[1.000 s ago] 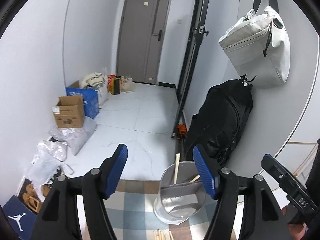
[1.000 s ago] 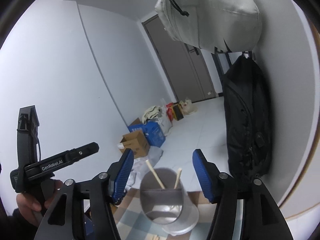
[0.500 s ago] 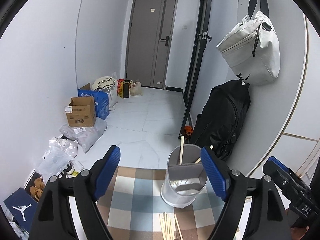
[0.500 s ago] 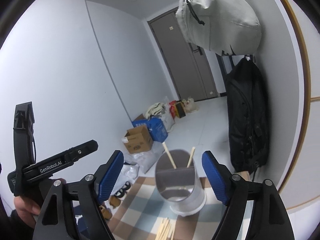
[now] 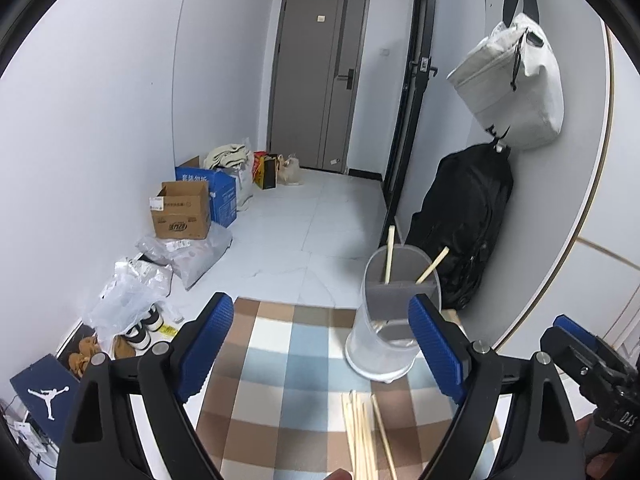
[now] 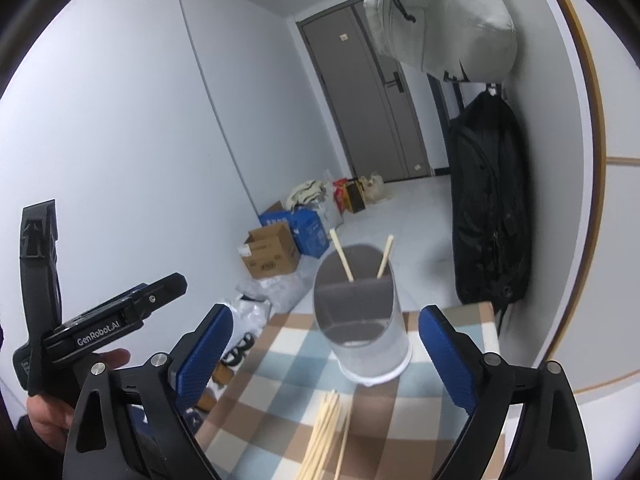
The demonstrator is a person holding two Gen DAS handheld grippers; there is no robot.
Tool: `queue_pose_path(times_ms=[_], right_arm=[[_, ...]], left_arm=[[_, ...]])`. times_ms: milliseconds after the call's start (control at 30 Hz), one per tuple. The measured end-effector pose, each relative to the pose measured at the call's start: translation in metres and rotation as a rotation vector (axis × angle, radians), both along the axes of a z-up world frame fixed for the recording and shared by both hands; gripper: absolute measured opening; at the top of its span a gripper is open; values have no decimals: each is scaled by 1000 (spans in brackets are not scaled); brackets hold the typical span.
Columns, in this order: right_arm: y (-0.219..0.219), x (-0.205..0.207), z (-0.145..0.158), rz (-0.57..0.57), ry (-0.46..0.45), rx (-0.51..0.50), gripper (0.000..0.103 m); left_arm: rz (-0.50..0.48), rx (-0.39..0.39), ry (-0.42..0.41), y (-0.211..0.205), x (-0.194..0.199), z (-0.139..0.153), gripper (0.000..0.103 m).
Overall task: Organize utensils
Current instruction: 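Withdraw the right gripper up and away from the holder, then lower the right gripper onto the remaining chopsticks and close it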
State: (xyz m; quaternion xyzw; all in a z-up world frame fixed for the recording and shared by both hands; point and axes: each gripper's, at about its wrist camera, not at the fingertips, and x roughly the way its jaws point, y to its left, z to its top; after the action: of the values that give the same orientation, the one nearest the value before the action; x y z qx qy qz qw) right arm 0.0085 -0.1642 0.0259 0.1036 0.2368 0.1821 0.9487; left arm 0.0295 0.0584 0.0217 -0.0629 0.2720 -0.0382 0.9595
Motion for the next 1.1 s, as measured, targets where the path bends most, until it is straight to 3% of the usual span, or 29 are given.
queue_pose_path(times_ms=[100,300,633,800,967,1100], right_arm=[[4,-4,-10,4,19,-27,96],[10,-7,-34,8,73,-66,97],[23,7,-76,40,206,-138,96],[35,24,-100,74,304,-168,79],[44,43,-126,91,403,-192,71],[50,62,-147,85,486,-226,59]], left_arm=[[10,4,8,2,-5,-12,94],[22,0,29,9,-11,-35,94],[25,-23,131,21,-3,-71,94],[54,-18,155,28,0,-77,94],[89,-22,196,39,8,-86,94],[95,13,181,40,10,-86,94]])
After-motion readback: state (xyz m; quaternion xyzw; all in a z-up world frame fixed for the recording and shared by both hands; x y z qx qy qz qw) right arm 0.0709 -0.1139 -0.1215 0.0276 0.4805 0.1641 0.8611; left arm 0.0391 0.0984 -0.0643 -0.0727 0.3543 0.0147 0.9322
